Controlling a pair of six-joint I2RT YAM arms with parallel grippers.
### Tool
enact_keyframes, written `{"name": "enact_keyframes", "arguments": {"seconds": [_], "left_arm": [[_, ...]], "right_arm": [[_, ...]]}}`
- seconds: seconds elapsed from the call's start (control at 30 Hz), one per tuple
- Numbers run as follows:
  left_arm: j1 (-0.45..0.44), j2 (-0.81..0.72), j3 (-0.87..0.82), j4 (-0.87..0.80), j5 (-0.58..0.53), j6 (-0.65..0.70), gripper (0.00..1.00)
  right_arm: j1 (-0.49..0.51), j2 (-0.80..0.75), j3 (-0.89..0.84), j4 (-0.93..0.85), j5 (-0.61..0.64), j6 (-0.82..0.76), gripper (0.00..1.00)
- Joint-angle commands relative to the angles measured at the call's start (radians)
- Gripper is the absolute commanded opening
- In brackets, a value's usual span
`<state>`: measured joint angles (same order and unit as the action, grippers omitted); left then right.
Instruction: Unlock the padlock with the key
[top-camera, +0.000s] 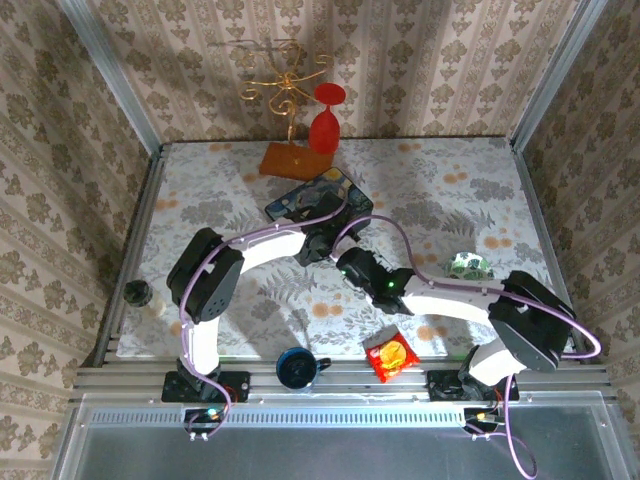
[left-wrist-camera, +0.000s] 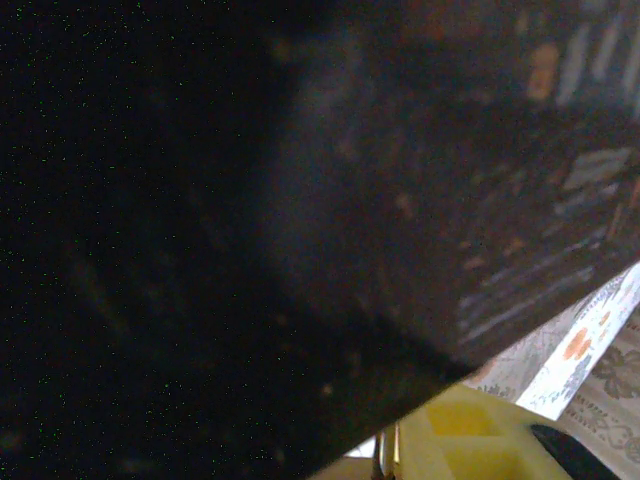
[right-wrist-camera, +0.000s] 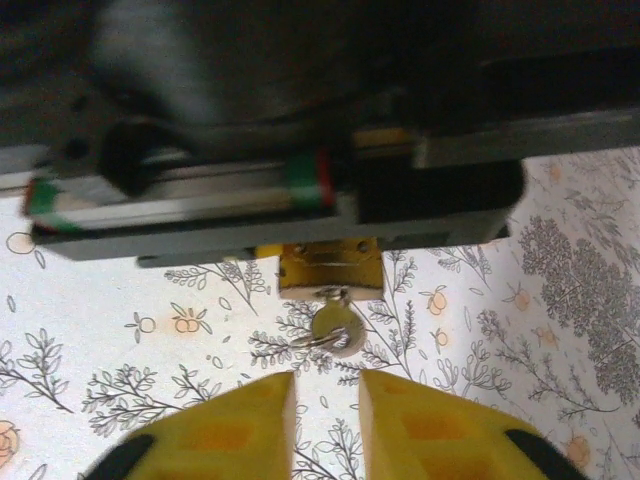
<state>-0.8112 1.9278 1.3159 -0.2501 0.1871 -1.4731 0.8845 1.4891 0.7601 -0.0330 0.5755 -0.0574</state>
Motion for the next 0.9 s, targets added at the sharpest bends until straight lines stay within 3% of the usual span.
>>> {"name": "enact_keyframes", "arguments": {"seconds": [0.0,0.23,0.4,0.63,0.77,0.87], "left_arm": [[-0.020,-0.047,0.020,0.034,0.052,-0.013,0.00],[-0.020,-0.050,0.010,0.056,0.051,-0.018,0.00],[-0.019,-0.053,0.006,0.058,0.045,-0.015,0.00],[-0.017,-0.056,0.009,0.060,0.038,-0.001,0.00],[-0.017,-0.059,0.005,0.080,0.030,0.017,0.00],[-0.017,-0.062,-0.001,0.084,0.025,0.021,0.00]], "right_arm": [[-0.031,-0.063,-0.055,0.039,-0.049,0.056,0.15],[-0.078,-0.156,-0.098,0.016,-0.135,0.139,0.07],[-0.139,-0.209,-0.105,-0.010,-0.286,0.255,0.14],[-0.347,-0.328,-0.153,-0.017,-0.623,0.475,0.23],[-0.473,-0.308,-0.169,0.046,-0.873,0.684,0.24],[-0.516,-0.253,-0.188,0.140,-0.988,0.832,0.23]]}}
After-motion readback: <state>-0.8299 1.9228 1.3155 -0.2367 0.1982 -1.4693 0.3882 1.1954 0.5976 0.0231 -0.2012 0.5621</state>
